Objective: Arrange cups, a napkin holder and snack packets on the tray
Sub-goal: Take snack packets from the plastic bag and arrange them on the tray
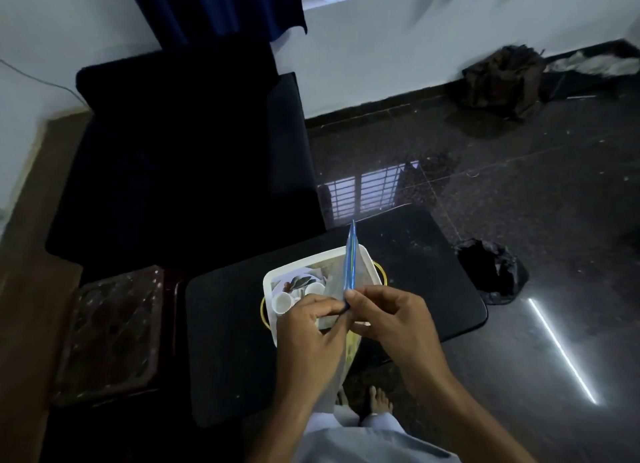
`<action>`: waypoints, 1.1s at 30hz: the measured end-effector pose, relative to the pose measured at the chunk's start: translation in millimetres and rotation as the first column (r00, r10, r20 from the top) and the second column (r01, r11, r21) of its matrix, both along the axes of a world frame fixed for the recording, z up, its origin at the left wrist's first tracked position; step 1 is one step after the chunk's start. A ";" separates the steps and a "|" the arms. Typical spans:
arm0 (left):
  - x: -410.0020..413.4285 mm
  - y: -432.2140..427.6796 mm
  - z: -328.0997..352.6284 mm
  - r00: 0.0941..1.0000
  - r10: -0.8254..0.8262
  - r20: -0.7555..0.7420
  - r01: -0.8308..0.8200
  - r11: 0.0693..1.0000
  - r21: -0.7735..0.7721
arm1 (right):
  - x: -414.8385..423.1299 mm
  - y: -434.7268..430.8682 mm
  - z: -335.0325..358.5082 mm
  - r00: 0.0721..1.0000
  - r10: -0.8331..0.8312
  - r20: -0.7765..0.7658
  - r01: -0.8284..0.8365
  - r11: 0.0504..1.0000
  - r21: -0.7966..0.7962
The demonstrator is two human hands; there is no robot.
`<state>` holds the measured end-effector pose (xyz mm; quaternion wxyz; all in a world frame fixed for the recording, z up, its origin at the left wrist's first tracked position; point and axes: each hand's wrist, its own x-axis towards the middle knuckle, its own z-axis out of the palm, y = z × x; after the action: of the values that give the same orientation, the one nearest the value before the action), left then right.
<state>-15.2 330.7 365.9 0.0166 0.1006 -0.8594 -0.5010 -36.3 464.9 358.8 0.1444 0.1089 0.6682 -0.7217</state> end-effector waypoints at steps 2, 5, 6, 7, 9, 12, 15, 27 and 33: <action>-7.0 -0.1 0.6 0.999 -0.045 -0.007 0.045 0.999 0.028 | -5.9 0.8 0.5 0.999 -0.041 0.030 0.042 0.999 -0.025; -17.2 -3.6 -4.4 0.998 -0.044 0.046 0.039 0.994 0.102 | -13.4 -2.7 -0.1 0.996 -0.089 -0.002 0.089 0.994 0.066; -20.0 -4.5 -6.3 0.998 -0.030 0.062 0.020 0.989 0.143 | -15.2 -4.2 0.4 0.994 -0.103 -0.041 0.108 0.986 0.124; -22.6 -4.4 -7.2 0.997 -0.015 0.073 0.001 0.982 0.188 | -16.4 -5.3 1.3 0.989 -0.111 -0.095 0.128 0.971 0.199; -29.4 -1.6 -8.6 0.996 0.003 0.093 -0.029 0.959 0.282 | -18.8 -6.3 5.4 0.976 -0.095 -0.198 0.160 0.925 0.345; -40.8 5.9 -9.9 0.996 -0.007 0.088 -0.021 0.949 0.316 | -20.0 -4.4 7.9 0.966 -0.085 -0.245 0.185 0.888 0.421; -51.8 14.2 -12.7 0.994 -0.011 0.106 -0.026 0.940 0.340 | -23.1 4.6 6.5 0.971 -0.116 -0.208 0.195 0.890 0.412; -84.3 92.3 -5.8 0.916 0.171 0.362 -0.363 0.736 0.571 | -60.4 72.6 0.2 0.992 -0.120 -0.040 0.124 0.984 0.125; -102.8 131.9 -9.1 0.898 0.256 0.357 -0.426 0.707 0.564 | -84.3 123.3 0.3 0.995 -0.089 -0.041 0.093 0.991 0.101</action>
<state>-118.1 462.5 356.8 -0.0345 0.3214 -0.6026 -0.7297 -120.6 588.1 359.1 0.0935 0.1333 0.7013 -0.6941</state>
